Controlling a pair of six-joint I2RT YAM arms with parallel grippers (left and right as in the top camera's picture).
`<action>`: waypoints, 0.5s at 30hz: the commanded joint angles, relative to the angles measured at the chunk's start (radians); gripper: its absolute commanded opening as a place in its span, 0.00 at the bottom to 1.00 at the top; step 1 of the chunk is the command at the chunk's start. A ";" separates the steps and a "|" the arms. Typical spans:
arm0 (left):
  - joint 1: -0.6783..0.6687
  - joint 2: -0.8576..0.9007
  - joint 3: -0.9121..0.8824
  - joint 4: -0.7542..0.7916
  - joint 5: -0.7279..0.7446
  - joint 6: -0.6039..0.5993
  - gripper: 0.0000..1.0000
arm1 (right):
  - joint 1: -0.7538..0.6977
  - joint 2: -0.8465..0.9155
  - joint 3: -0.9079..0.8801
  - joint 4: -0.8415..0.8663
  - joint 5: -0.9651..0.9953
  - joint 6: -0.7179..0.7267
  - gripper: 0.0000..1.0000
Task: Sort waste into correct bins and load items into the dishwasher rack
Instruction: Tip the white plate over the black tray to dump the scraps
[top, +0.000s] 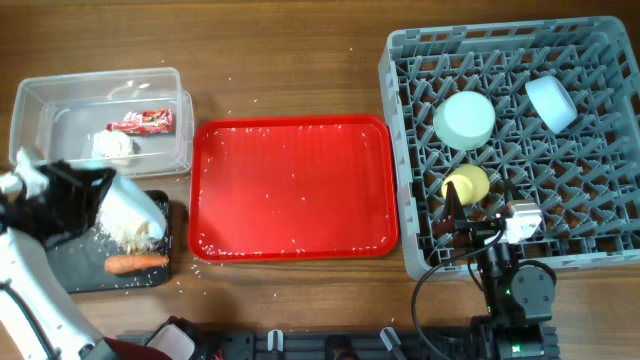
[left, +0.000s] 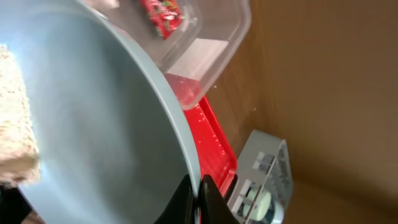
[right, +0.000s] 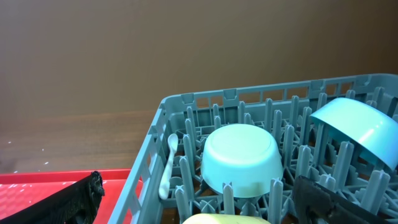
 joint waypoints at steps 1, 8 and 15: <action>0.108 -0.062 -0.094 0.037 0.187 0.061 0.04 | -0.004 -0.010 -0.003 0.004 -0.013 0.014 1.00; 0.084 -0.092 -0.101 0.023 0.200 0.084 0.04 | -0.004 -0.010 -0.003 0.004 -0.012 0.014 1.00; -0.043 -0.201 -0.095 0.014 -0.126 -0.020 0.04 | -0.004 -0.010 -0.003 0.004 -0.012 0.014 1.00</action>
